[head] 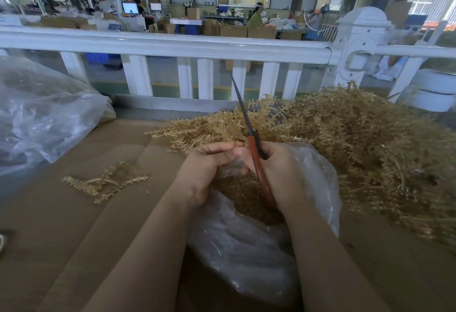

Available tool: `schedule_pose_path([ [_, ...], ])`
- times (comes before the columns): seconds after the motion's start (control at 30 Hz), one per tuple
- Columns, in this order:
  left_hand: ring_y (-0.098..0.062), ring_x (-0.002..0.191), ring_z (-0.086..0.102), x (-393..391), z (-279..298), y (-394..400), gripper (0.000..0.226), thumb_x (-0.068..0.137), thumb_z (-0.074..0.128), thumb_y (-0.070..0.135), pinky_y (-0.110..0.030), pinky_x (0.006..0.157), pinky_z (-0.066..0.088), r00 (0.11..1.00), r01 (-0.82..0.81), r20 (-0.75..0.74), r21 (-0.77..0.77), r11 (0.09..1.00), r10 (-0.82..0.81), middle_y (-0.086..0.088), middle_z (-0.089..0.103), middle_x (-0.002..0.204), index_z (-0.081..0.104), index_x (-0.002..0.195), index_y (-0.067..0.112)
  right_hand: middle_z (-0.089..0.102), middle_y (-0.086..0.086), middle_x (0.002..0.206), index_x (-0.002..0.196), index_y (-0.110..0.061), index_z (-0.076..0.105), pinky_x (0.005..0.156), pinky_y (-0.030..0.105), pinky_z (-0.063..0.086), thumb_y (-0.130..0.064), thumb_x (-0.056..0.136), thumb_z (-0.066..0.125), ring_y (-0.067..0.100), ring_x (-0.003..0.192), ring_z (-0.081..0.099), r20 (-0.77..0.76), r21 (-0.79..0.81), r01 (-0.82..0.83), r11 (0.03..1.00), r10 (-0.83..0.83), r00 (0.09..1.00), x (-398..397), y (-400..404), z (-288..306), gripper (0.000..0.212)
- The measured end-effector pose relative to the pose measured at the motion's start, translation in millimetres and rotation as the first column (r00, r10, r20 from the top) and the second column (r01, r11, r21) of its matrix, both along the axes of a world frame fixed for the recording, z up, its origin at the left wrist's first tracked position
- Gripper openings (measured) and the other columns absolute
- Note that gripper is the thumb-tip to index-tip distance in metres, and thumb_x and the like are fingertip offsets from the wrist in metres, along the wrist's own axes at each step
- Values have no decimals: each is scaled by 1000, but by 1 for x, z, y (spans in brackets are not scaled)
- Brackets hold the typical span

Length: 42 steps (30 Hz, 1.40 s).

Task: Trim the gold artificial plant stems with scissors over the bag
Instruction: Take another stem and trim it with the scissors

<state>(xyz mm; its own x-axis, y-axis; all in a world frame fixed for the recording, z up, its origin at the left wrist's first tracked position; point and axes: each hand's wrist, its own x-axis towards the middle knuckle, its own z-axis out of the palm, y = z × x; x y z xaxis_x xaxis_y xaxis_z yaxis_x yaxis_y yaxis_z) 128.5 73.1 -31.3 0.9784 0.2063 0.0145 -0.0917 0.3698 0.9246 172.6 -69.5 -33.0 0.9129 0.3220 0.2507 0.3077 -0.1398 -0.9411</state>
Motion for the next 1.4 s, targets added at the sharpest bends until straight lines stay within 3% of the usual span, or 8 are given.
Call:
schedule_pose_path([
  [0.2,-19,67,64,1,0,2,20,64,76,12,-47,83,59,999,-50,13,51,997,49,-4,67,68,68,83,11,74,-3,73,81,-21,71,64,21,57,-26,91,73,11,68,71,50,6,45,999,-45,998,0,1,-2,11],
  [0.33,-11,61,63,2,1,3,10,75,75,13,-23,56,54,989,-128,79,48,991,124,-4,69,70,67,80,11,69,-8,66,79,-19,72,62,18,47,-29,89,74,3,63,63,107,-72,83,994,-75,991,3,1,-6,15],
  [0.53,-8,54,64,1,-1,5,9,86,70,4,-18,50,51,972,-224,83,45,974,220,-8,67,66,71,77,4,70,-5,70,83,-19,71,69,41,58,-45,86,75,12,69,67,208,-191,161,968,-121,971,5,0,-9,26],
  [0.63,-6,55,62,1,-1,8,10,86,70,6,-16,51,49,963,-258,73,-39,965,260,-8,66,70,73,76,7,69,-13,71,86,-26,68,63,25,55,-70,74,70,2,71,64,314,-275,250,929,-159,936,4,-5,-9,46],
  [0.73,-4,59,58,1,0,12,8,76,74,18,-14,55,46,955,-276,83,-88,957,283,-1,68,70,73,81,12,63,-22,77,91,-33,62,60,8,40,-77,71,66,-7,80,59,374,-354,256,899,-115,920,4,-11,-7,48],
  [0.87,-8,62,52,-1,1,17,4,79,69,12,-17,57,39,941,-292,151,-98,951,304,0,61,65,70,75,14,57,-25,80,90,-35,56,60,12,37,-80,73,61,-11,76,50,438,-467,269,842,-44,898,4,-10,-7,49],
  [0.97,-9,60,50,1,0,19,21,89,59,-4,-18,60,42,924,-314,216,-45,948,316,-2,57,63,62,74,10,57,-24,79,89,-35,54,59,11,37,-81,74,61,-10,73,49,461,-481,287,828,-39,887,5,-10,-8,48],
  [1.4,-13,72,63,4,-5,25,23,87,59,-16,-23,76,52,847,-453,379,152,878,372,1,67,68,52,109,-14,56,-25,77,91,-38,58,59,15,38,-82,73,60,-10,72,47,414,-539,253,803,-9,910,6,-11,-8,48],
])
